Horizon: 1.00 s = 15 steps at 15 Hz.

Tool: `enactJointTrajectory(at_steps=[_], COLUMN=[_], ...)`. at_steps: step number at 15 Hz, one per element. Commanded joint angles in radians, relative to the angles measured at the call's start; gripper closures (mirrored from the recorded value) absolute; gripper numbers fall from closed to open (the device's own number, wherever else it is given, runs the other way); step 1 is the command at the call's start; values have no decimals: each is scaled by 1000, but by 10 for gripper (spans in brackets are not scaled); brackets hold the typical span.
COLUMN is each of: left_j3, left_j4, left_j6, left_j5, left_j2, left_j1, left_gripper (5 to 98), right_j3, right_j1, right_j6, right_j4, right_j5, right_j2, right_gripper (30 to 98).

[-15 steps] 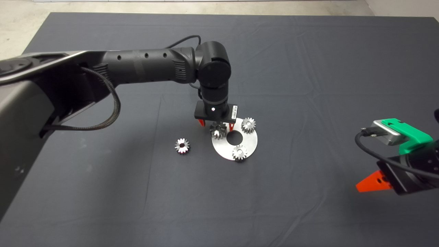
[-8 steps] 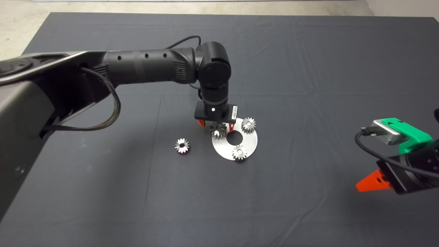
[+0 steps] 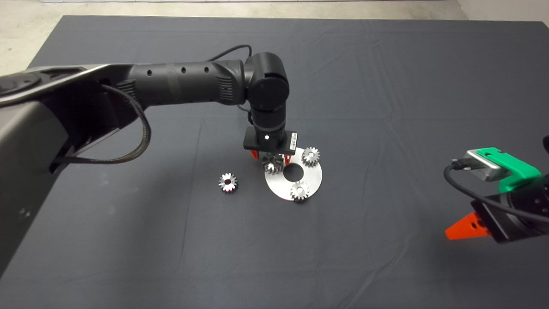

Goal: Remove an incorrectly installed larger gear and replace it with the correct smaller gear

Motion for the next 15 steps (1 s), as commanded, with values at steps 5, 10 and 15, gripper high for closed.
enactJointTrajectory(at_steps=[5, 10, 15], left_j3=[11, 9, 8], left_j4=[5, 5, 5], left_j6=[7, 6, 5], left_j5=[3, 3, 4], left_j2=[0, 2, 2], left_j1=[-14, -14, -14], left_gripper=[439, 485, 539], right_j3=[0, 0, 0], right_j1=[19, 19, 19], right_j6=[-4, -4, -4], right_j4=[-22, -22, -22], right_j5=[3, 3, 3], right_j2=[-4, -4, -4], right_gripper=[625, 625, 625])
